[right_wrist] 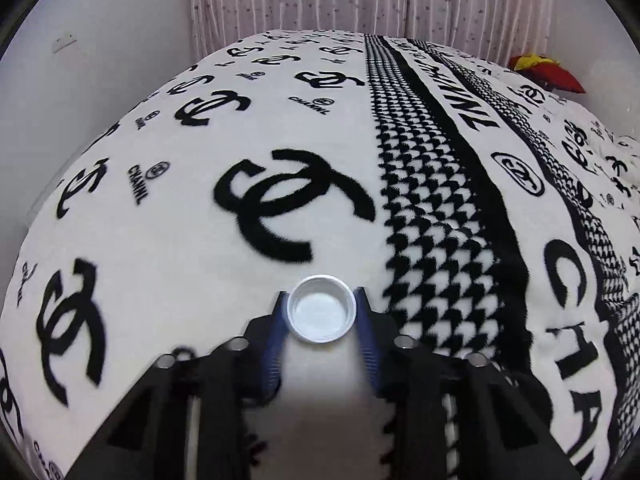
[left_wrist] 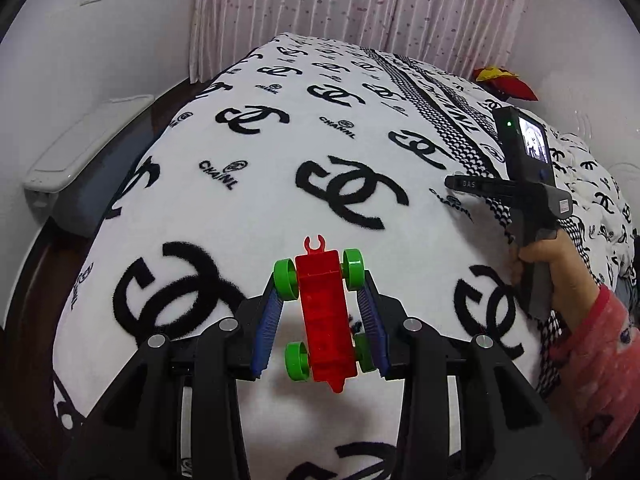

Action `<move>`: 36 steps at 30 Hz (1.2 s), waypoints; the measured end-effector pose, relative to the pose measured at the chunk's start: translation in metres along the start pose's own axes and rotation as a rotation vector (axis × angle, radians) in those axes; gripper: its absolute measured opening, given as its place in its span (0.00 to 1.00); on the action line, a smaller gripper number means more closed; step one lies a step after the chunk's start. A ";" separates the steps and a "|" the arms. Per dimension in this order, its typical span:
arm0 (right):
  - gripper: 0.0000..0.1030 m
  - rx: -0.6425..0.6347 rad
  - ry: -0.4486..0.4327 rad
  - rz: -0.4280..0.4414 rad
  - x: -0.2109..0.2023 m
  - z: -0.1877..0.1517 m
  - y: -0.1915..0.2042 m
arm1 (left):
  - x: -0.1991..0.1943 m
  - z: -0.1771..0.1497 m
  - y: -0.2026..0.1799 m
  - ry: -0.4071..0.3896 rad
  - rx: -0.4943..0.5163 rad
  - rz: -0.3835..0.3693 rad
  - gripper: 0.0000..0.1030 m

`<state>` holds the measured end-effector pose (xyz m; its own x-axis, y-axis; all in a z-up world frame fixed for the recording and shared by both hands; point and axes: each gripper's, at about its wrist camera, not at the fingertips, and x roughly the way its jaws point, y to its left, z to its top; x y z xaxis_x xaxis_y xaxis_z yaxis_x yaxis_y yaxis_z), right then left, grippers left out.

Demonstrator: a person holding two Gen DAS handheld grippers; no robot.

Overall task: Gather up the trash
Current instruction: 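Hold the red block in the left tool while the right tool grasps the white bottle cap, then drop the red block and white cap into the orange bin with both tools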

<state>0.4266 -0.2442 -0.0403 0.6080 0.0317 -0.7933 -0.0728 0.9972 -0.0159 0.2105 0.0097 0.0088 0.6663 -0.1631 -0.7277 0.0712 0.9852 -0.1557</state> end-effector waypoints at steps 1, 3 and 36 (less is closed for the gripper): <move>0.31 -0.004 -0.004 0.001 -0.007 -0.003 0.000 | -0.002 -0.001 -0.001 -0.002 0.003 -0.001 0.36; 0.31 -0.011 -0.010 0.017 -0.021 -0.011 0.001 | -0.009 -0.003 -0.004 -0.009 0.010 -0.007 0.36; 0.31 -0.029 0.228 0.267 -0.143 -0.362 0.016 | 0.007 -0.245 -0.070 0.412 0.235 -0.172 0.36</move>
<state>0.0520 -0.2569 -0.1479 0.3728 0.2721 -0.8871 -0.2302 0.9533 0.1957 0.0285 -0.0735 -0.1495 0.2850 -0.2844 -0.9154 0.3507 0.9197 -0.1765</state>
